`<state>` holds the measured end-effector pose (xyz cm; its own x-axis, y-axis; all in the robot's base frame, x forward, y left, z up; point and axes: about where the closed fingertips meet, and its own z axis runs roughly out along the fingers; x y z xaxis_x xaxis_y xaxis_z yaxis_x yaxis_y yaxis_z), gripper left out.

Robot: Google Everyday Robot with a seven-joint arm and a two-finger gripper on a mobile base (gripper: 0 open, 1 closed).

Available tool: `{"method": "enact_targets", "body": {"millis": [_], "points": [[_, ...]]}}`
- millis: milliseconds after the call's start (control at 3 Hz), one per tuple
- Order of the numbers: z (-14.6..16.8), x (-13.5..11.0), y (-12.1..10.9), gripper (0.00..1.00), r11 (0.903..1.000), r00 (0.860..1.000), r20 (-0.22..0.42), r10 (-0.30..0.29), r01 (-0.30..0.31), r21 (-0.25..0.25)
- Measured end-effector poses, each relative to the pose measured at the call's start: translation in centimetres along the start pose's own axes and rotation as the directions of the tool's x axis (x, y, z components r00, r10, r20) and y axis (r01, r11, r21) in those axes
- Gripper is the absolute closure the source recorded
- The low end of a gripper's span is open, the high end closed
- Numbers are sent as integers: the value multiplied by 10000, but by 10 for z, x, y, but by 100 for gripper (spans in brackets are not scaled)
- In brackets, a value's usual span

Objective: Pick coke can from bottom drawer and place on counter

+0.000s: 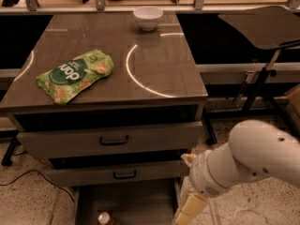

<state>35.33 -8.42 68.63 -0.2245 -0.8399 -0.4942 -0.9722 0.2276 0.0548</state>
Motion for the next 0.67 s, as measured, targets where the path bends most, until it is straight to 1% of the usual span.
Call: {"method": "enact_targets", "body": {"millis": [333, 667], "points": [[90, 5, 11, 0, 9992, 9922, 1239, 120, -71, -401], [147, 3, 9, 0, 9988, 9759, 2169, 220, -119, -476]]}}
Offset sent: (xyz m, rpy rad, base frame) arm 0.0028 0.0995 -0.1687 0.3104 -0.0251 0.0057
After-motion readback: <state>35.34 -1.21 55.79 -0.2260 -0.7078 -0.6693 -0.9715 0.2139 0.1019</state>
